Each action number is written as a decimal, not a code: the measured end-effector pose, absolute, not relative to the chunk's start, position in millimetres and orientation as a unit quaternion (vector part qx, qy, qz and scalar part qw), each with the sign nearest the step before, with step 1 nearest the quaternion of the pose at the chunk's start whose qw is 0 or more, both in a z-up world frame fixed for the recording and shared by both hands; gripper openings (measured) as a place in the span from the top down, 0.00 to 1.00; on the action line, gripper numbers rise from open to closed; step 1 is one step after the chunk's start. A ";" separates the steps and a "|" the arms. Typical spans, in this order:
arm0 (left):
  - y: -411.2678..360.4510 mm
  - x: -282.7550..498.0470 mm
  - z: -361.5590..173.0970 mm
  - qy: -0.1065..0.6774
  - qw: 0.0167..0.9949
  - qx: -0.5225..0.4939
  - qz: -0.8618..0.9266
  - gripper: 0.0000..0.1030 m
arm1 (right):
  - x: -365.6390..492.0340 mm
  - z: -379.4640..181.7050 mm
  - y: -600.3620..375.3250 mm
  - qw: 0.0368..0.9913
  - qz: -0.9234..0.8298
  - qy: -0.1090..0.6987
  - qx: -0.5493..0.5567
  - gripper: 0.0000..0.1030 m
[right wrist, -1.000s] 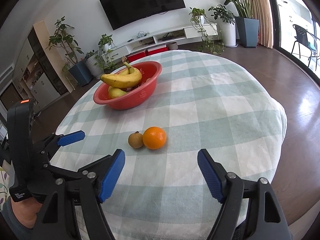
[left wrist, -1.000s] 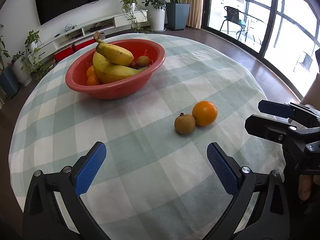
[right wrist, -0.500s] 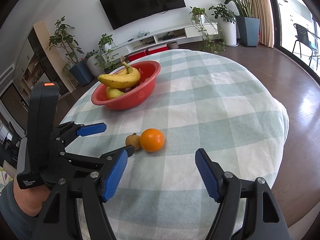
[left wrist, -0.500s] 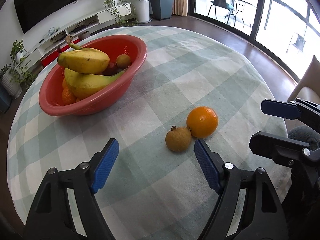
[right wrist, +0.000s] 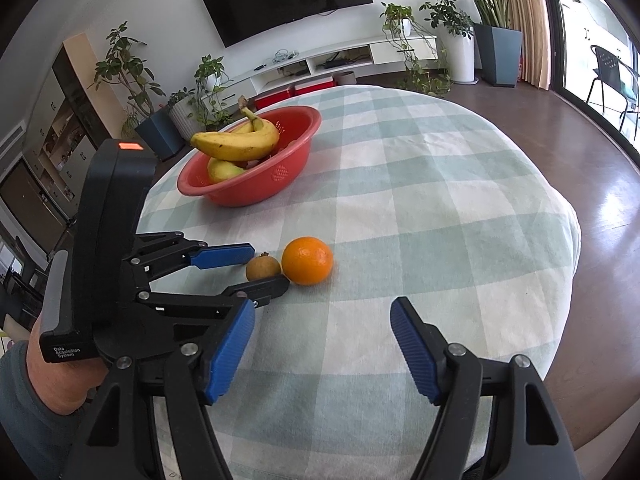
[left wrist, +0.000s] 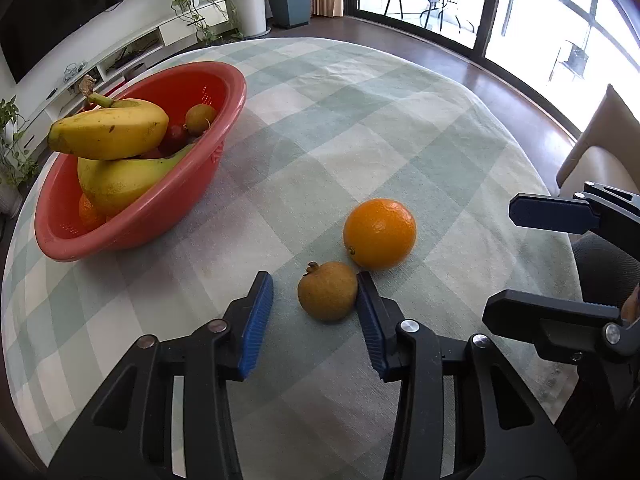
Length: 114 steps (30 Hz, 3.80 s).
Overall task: Organize fruits
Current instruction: 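Move the left gripper to the remaining brown kiwi and grasp it, then grasp the large orange with the right gripper while the left gripper holds the kiwi, then carry the kiwi and orange with both grippers over the red bowl, then open both grippers to release the kiwi and orange into the bowl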
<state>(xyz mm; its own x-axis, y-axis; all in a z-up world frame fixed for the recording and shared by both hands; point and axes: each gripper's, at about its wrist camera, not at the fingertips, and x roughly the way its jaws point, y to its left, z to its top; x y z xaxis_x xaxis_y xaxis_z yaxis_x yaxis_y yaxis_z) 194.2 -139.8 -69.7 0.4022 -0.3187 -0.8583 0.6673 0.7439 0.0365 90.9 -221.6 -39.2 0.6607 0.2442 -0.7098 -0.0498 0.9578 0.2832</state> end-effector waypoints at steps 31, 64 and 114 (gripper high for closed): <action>-28.3 148.3 -61.4 0.449 0.859 0.030 -0.244 0.74 | 149.7 -64.0 -183.6 0.889 0.088 0.449 0.037 0.56; 9.9 256.6 47.0 0.380 0.904 0.039 -0.193 0.74 | 214.8 37.1 -176.6 0.925 0.135 0.356 0.016 0.61; -4.4 301.4 5.3 0.379 0.912 0.065 -0.142 0.13 | 254.8 4.4 -161.4 0.921 0.089 0.374 -0.053 0.35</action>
